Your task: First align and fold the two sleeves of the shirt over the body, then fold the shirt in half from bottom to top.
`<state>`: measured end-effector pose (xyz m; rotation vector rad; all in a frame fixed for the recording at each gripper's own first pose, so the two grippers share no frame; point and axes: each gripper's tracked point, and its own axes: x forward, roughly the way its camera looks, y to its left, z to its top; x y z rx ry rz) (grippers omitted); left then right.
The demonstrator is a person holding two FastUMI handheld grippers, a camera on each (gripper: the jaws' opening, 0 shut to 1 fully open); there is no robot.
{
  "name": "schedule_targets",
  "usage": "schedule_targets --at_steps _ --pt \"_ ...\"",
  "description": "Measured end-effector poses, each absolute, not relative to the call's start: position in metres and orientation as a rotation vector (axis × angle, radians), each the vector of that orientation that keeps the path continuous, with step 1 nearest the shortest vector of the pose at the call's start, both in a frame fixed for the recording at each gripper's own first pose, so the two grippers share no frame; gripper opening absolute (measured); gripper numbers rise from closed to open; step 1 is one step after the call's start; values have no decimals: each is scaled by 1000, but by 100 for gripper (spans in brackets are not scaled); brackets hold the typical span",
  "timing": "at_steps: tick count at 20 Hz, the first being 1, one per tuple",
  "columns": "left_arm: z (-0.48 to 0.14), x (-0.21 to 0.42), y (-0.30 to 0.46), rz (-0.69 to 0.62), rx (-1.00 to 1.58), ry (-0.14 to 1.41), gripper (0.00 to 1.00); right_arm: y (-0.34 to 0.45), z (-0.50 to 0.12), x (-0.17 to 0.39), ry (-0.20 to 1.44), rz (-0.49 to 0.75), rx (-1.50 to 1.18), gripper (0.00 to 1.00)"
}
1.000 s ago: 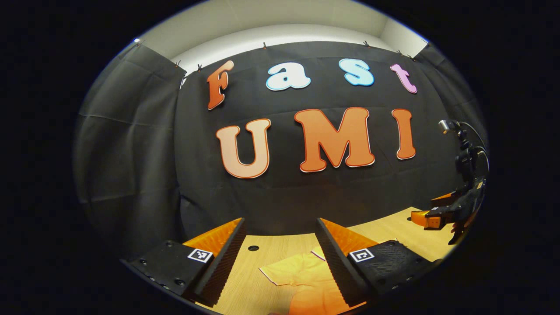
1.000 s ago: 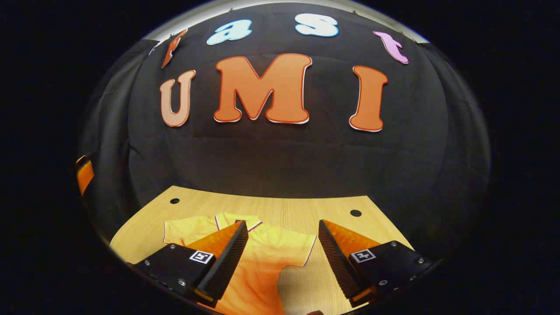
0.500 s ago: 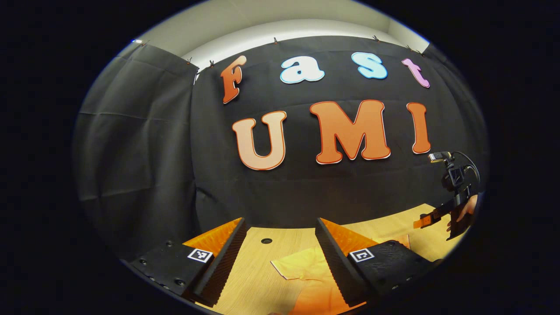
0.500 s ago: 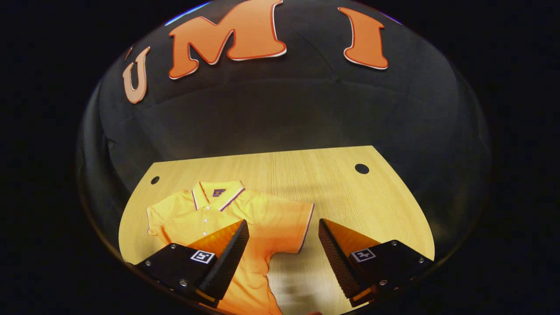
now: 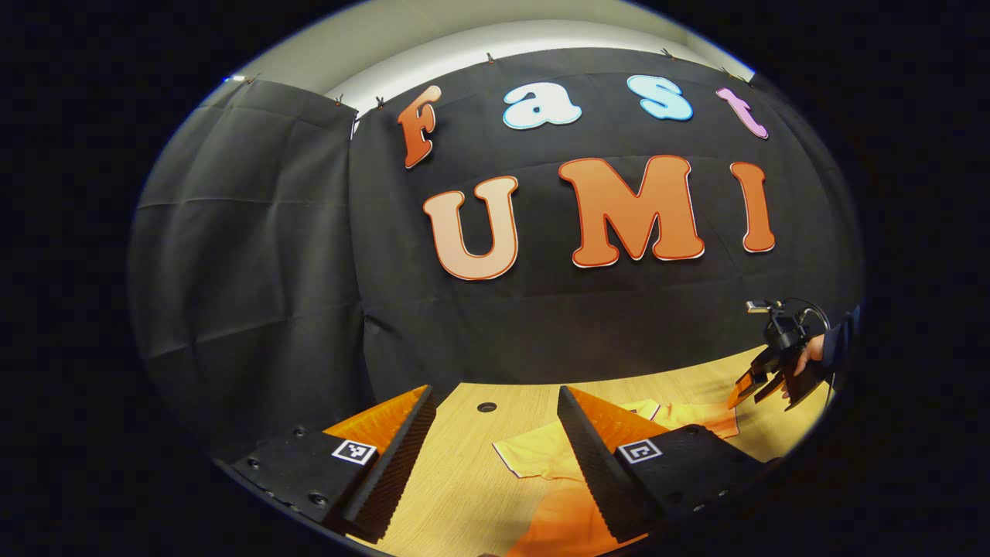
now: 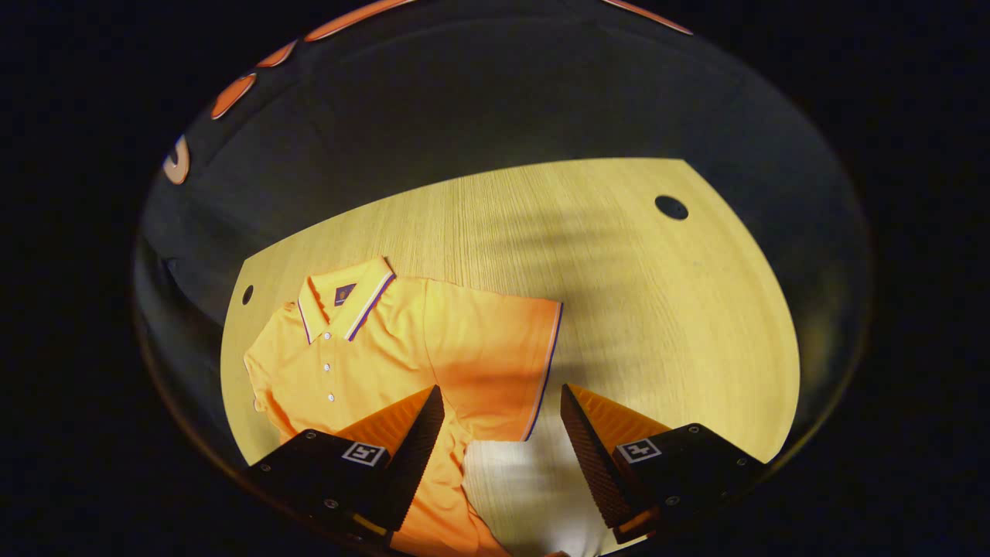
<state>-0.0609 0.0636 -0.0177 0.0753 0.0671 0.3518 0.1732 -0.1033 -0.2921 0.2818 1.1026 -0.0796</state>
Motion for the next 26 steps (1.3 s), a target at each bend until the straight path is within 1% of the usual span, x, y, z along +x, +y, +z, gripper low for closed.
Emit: schedule_targets --at_steps 2,5,7,9,11,12,13,14,15,16,17,18,19,21,22,23,24,26 --pt "-18 -68 68 374 83 75 99 -106 -302 179 1138 -93 304 91" --pt "-22 -76 70 396 75 88 99 -113 -322 192 1161 -97 245 89" --pt "-24 -81 69 404 58 96 99 -118 -341 189 1226 -106 214 89" --pt "-30 -84 70 416 49 116 99 -119 -354 191 1247 -106 184 89" --pt "-34 -87 71 428 41 128 99 -127 -364 190 1281 -140 123 80" --pt "-34 -87 72 433 43 132 99 -126 -362 195 1270 -144 114 78" --pt "-34 -87 71 436 46 134 99 -124 -365 198 1280 -139 102 71" --pt "-34 -87 71 435 49 136 99 -121 -362 198 1278 -134 99 70" --pt "-35 -86 69 432 50 138 99 -118 -362 199 1273 -124 93 60" --pt "-34 -84 67 430 49 139 100 -116 -361 200 1263 -100 75 59" --pt "-35 -84 67 429 47 139 100 -115 -362 201 1259 -82 65 49" --pt "-35 -83 68 430 46 140 99 -116 -361 201 1264 -94 88 40" --pt "-35 -84 69 432 46 141 99 -115 -359 201 1271 -94 110 15" --pt "-35 -86 68 434 47 144 99 -102 -353 197 1304 -40 225 13" --pt "-33 -88 68 435 50 143 99 -102 -345 207 1263 -56 259 14" --pt "-34 -90 67 438 53 146 99 -94 -341 210 1235 -32 288 6" --pt "-34 -91 68 443 58 147 99 -80 -330 207 1237 25 323 6" --pt "-34 -93 71 452 58 145 99 -74 -321 214 1199 41 289 6"
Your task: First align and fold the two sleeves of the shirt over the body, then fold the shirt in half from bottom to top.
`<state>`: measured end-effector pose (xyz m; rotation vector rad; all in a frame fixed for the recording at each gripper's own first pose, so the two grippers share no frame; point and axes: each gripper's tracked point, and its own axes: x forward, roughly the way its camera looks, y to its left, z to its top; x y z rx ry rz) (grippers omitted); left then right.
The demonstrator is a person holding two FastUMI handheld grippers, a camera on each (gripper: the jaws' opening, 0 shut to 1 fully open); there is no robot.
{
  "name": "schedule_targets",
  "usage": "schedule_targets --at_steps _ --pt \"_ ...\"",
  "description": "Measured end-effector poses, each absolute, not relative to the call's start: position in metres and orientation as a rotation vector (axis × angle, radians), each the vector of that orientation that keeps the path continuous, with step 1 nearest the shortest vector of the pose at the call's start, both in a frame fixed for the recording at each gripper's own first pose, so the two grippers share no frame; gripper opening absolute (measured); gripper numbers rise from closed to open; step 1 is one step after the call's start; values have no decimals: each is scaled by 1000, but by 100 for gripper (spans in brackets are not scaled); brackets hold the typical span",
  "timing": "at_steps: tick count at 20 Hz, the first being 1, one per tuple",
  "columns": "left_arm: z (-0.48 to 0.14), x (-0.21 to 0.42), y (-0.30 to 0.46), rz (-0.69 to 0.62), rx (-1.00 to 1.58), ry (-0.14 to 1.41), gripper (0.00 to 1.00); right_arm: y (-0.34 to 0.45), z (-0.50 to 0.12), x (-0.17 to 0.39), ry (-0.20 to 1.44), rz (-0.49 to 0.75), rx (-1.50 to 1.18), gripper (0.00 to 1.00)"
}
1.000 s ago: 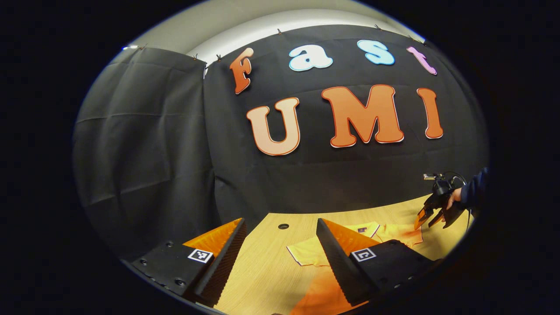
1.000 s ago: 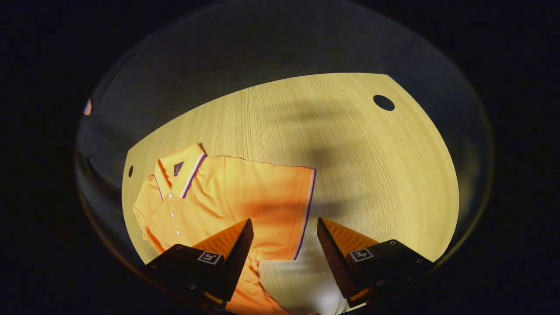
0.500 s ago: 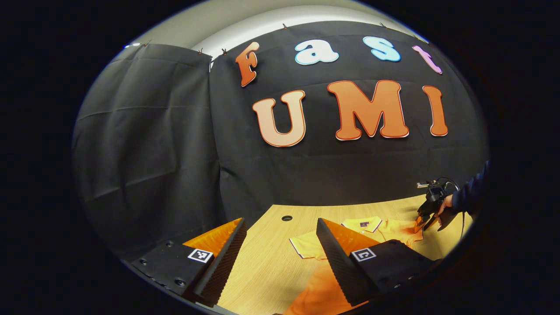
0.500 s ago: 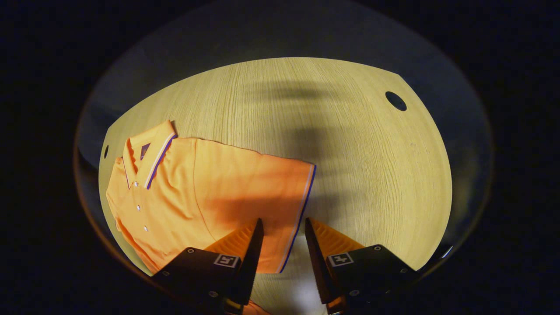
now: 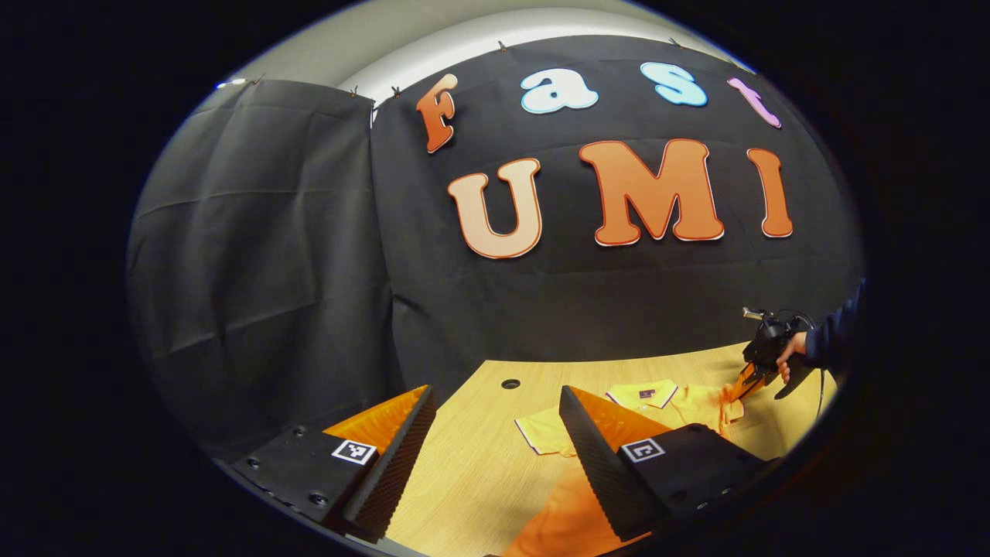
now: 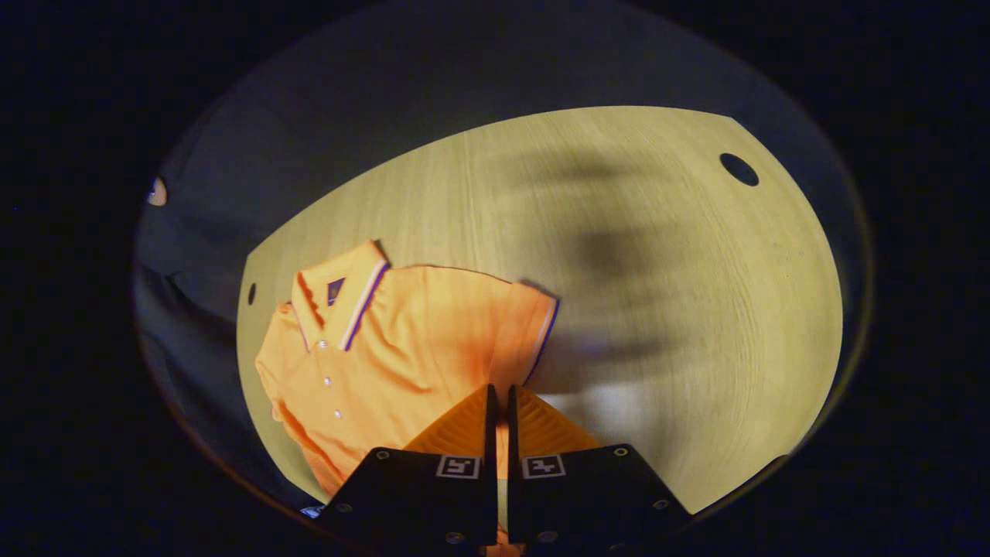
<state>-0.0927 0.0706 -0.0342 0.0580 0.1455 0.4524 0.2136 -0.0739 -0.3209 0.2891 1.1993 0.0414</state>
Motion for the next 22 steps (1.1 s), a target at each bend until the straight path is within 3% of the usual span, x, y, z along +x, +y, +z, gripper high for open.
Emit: schedule_targets --at_steps 6,7,8,10,15,20,22 --pt "-35 -97 71 462 71 152 99 -28 -280 225 1090 147 249 6" --pt "-37 -96 74 459 82 159 99 -21 -277 224 1083 153 246 11" --pt "-44 -92 74 443 84 180 100 -14 -274 222 1082 159 246 6" --pt "-57 -79 80 394 64 205 99 5 -269 216 1083 182 257 7" --pt "-98 -15 119 265 -29 287 99 49 -243 208 1024 234 286 23" --pt "-159 52 154 155 -132 460 100 43 -215 197 921 136 240 35" --pt "-181 77 156 105 -154 522 99 36 -200 186 866 88 244 46"
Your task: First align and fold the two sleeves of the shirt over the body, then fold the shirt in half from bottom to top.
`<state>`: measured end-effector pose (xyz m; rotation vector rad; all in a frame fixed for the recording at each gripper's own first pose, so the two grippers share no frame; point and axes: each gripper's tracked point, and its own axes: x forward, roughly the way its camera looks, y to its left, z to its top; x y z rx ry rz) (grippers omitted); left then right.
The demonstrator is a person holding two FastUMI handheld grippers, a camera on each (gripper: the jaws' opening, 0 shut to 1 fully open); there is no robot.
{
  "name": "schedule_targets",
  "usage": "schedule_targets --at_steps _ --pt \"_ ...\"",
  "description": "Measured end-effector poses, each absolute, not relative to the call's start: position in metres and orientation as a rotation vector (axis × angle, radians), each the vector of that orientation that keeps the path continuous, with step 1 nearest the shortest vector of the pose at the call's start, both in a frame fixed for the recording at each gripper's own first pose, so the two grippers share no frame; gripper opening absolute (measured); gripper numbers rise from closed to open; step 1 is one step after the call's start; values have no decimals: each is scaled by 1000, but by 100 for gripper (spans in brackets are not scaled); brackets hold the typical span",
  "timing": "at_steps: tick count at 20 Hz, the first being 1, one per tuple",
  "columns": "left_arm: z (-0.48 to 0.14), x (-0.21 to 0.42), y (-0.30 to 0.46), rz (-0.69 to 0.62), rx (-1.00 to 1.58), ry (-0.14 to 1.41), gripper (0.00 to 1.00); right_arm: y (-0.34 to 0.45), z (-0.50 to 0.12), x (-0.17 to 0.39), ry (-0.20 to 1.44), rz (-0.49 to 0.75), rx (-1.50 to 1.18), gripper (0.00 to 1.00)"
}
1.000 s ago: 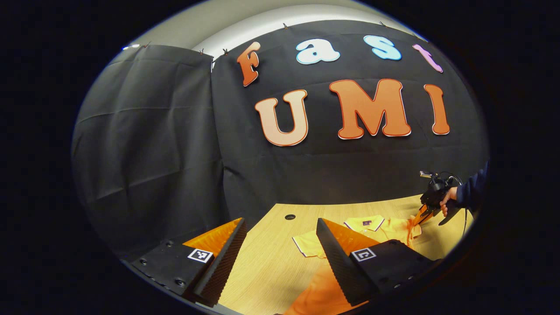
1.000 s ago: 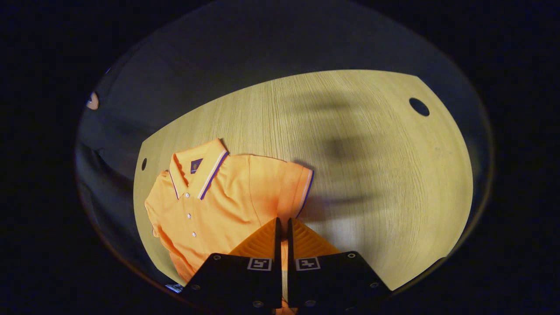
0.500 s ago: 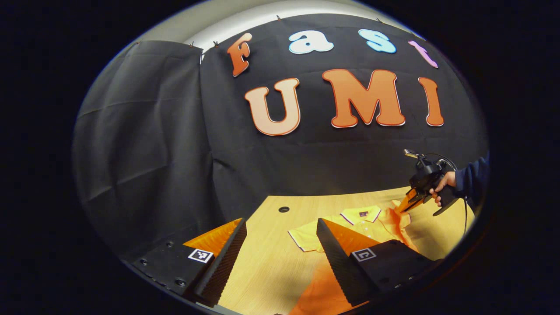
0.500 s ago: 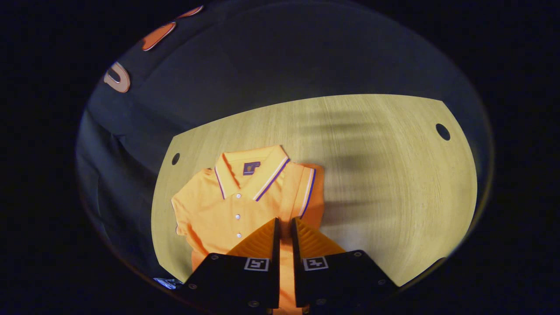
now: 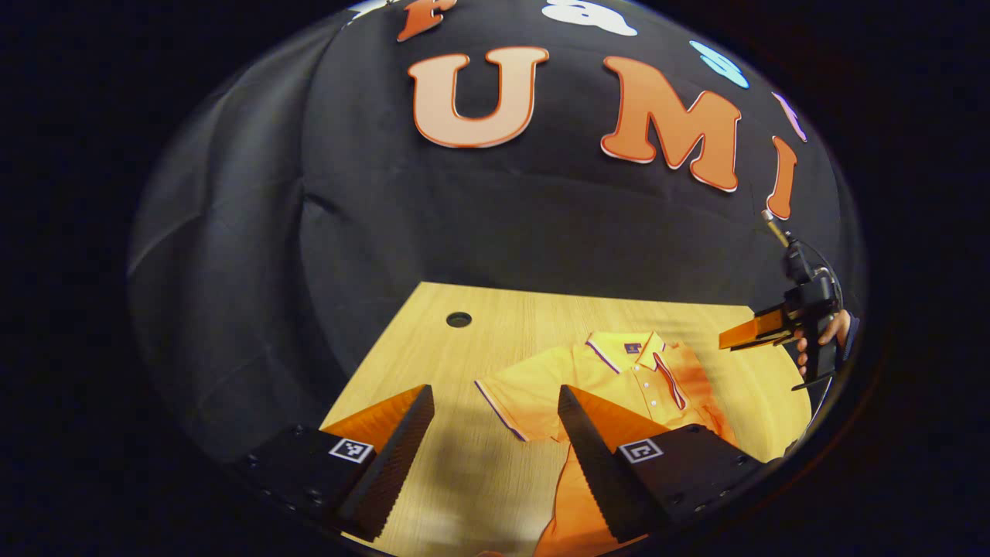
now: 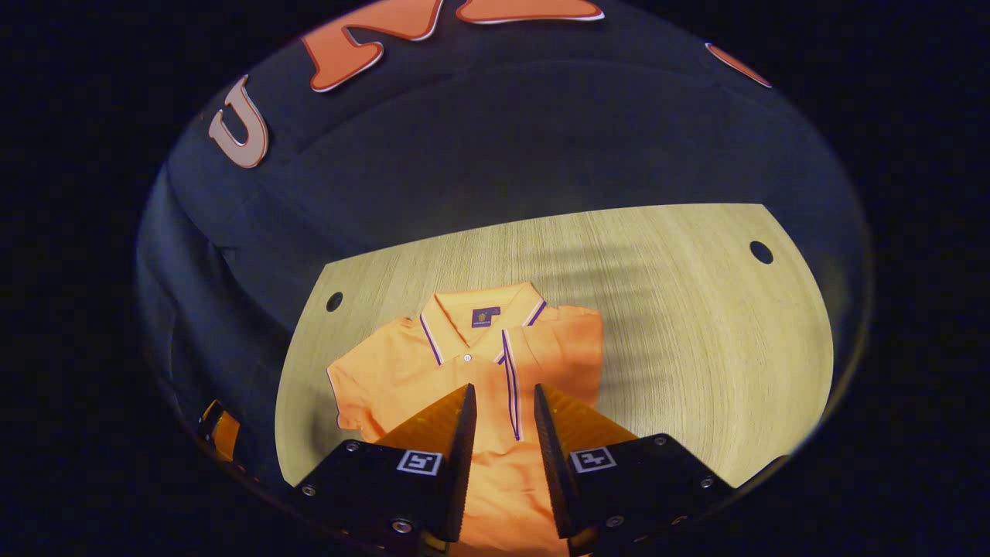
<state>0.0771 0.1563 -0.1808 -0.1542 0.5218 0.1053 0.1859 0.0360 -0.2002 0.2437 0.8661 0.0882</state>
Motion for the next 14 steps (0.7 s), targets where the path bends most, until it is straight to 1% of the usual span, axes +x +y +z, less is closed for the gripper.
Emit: schedule_targets --at_steps 2,3,4,5,8,9,10,11,12,14 --pt "-202 98 156 47 -199 586 98 22 -190 171 825 28 235 51" --pt "-213 107 156 36 -212 628 98 16 -184 164 805 0 235 57" --pt "-226 117 155 25 -219 668 98 9 -177 156 783 -23 235 60" --pt "-237 126 152 19 -225 702 98 3 -169 148 761 -48 234 68" --pt "-272 137 144 19 -235 823 98 -16 -148 122 702 -108 241 78" --pt "-280 142 140 17 -242 851 98 -22 -141 113 683 -125 245 77" --pt "-287 145 136 18 -248 878 99 -26 -135 105 665 -137 251 85" --pt "-293 150 135 22 -258 898 99 -31 -129 95 647 -146 253 83" --pt "-299 153 134 31 -264 930 99 -38 -121 86 630 -158 247 92" --pt "-311 155 132 56 -290 999 98 -51 -110 68 600 -185 220 95"
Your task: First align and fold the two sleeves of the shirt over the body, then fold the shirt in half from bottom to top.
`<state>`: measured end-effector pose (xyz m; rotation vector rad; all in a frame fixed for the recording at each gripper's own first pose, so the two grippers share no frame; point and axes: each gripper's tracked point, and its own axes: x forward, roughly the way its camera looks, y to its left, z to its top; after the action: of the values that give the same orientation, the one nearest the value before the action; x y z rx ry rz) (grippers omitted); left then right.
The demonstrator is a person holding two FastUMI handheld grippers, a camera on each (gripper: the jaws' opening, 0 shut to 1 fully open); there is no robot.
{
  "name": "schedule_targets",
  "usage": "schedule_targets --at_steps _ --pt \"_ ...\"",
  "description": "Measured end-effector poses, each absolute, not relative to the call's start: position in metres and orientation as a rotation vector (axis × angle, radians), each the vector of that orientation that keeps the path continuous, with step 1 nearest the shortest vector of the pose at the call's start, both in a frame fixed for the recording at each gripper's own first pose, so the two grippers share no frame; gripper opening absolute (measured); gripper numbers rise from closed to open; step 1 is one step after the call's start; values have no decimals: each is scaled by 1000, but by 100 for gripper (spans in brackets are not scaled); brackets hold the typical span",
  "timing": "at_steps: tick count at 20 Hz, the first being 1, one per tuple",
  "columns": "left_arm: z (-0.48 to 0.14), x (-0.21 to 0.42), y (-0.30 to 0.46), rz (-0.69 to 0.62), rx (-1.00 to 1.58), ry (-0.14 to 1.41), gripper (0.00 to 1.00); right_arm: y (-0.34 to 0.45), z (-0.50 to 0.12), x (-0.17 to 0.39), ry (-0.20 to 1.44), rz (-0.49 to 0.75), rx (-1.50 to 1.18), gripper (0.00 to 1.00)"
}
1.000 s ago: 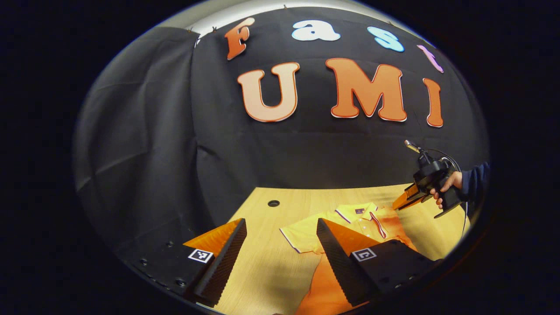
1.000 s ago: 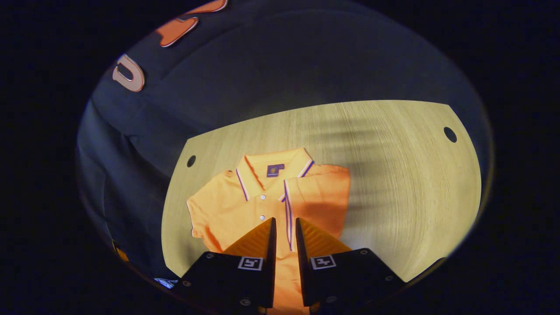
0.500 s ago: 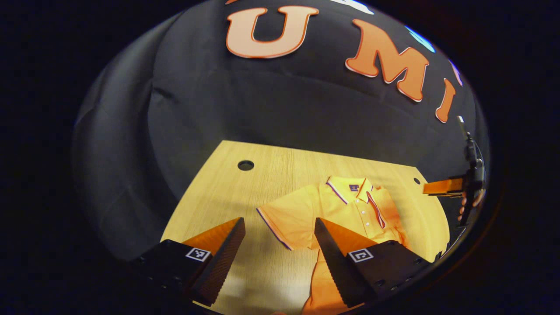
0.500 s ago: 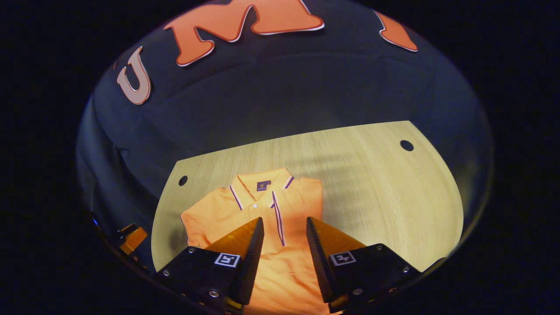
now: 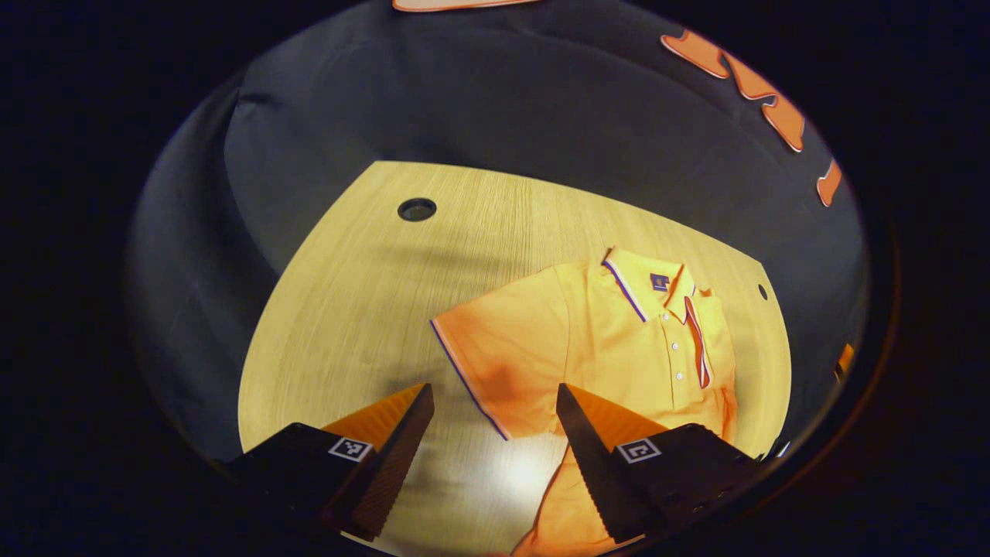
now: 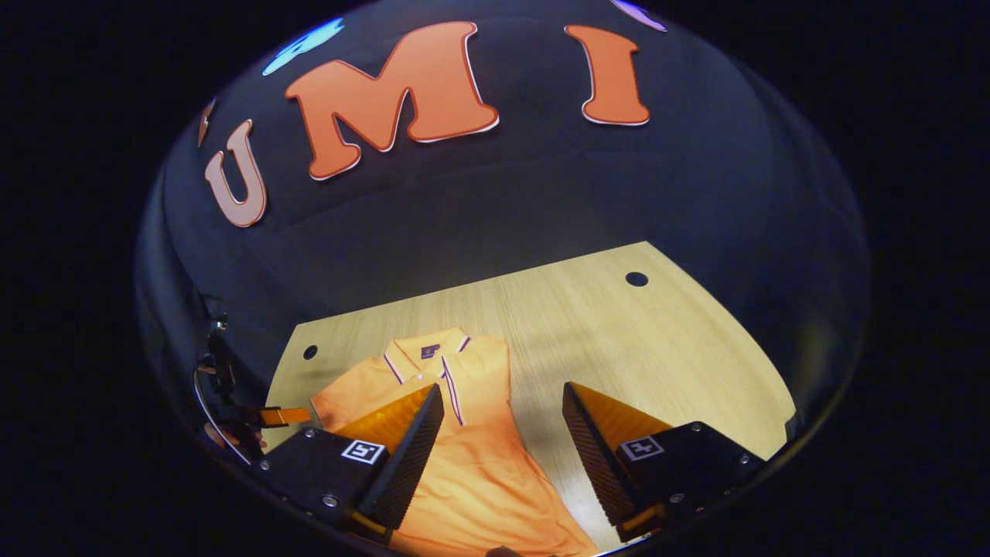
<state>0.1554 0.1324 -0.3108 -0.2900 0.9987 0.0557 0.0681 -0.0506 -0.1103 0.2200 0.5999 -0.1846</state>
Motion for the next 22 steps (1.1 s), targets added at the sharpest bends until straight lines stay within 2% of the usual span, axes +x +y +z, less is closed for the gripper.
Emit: schedule_targets --at_steps 7,10,13,18,22 --pt "-351 179 133 134 -233 1182 98 -87 -94 -16 543 -297 196 96" --pt "-362 188 145 169 -149 1210 99 -103 -95 -54 556 -356 190 96" --pt "-368 189 135 158 -200 1227 96 -120 -101 -82 570 -414 196 96" --pt "-369 195 123 65 -196 1200 11 -135 -108 -103 578 -467 256 96" --pt "-327 217 113 -33 -148 1038 10 -140 -107 -105 566 -478 248 96"
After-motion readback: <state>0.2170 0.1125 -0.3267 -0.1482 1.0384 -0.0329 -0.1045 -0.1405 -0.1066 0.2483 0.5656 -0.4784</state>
